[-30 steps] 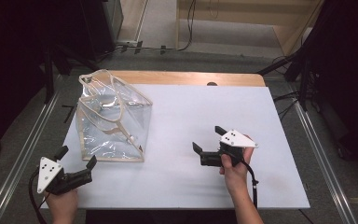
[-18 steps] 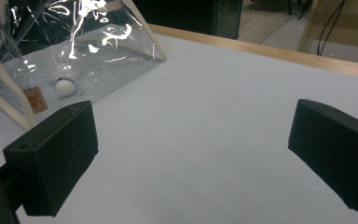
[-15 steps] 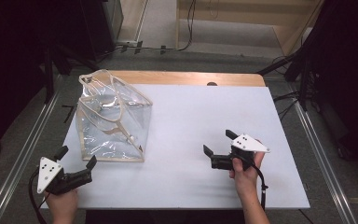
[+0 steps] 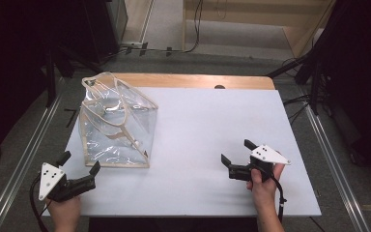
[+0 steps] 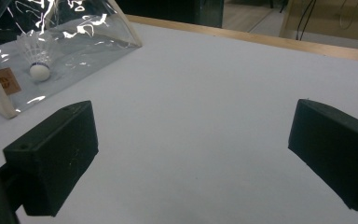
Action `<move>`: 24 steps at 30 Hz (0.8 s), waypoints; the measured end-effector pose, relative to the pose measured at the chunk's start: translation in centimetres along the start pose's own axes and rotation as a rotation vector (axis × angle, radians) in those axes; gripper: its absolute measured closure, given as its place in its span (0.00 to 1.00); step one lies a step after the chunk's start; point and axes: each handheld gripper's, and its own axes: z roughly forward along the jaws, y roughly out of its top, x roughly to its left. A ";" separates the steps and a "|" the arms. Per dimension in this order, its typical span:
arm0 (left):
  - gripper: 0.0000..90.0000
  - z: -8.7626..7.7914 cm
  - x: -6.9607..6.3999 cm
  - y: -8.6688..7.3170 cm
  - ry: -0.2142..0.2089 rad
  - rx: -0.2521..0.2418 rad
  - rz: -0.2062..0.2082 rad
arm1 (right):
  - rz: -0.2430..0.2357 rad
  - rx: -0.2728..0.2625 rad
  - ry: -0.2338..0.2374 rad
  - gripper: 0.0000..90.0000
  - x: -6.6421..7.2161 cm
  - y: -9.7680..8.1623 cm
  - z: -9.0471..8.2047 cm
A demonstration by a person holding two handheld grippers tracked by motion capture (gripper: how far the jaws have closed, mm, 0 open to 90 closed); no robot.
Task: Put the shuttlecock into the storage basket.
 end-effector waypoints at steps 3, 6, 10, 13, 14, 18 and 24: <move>0.00 0.0 0.0 0.0 0.000 0.000 0.001 | 0.009 0.001 -0.009 0.00 -0.3 -0.4 -0.4; 0.00 0.0 0.0 0.0 0.000 0.001 0.001 | 0.016 0.003 -0.023 0.00 -0.7 -0.7 -0.8; 0.00 0.0 0.0 0.0 0.001 0.003 0.004 | 0.022 0.005 -0.035 0.00 -1.2 -1.1 -1.4; 0.00 0.0 0.0 0.0 0.001 0.004 0.005 | 0.022 0.005 -0.045 0.00 -1.6 -1.5 -1.8; 0.00 0.0 0.0 0.0 0.001 0.004 0.005 | 0.025 0.008 -0.048 0.00 -1.7 -1.6 -2.0; 0.00 0.0 0.0 0.0 0.001 0.000 -0.001 | 0.035 0.007 -0.068 0.00 -2.3 -2.1 -2.8; 0.00 0.0 0.0 0.0 0.001 0.000 0.000 | 0.045 0.016 -0.086 0.00 -3.4 -2.8 -3.8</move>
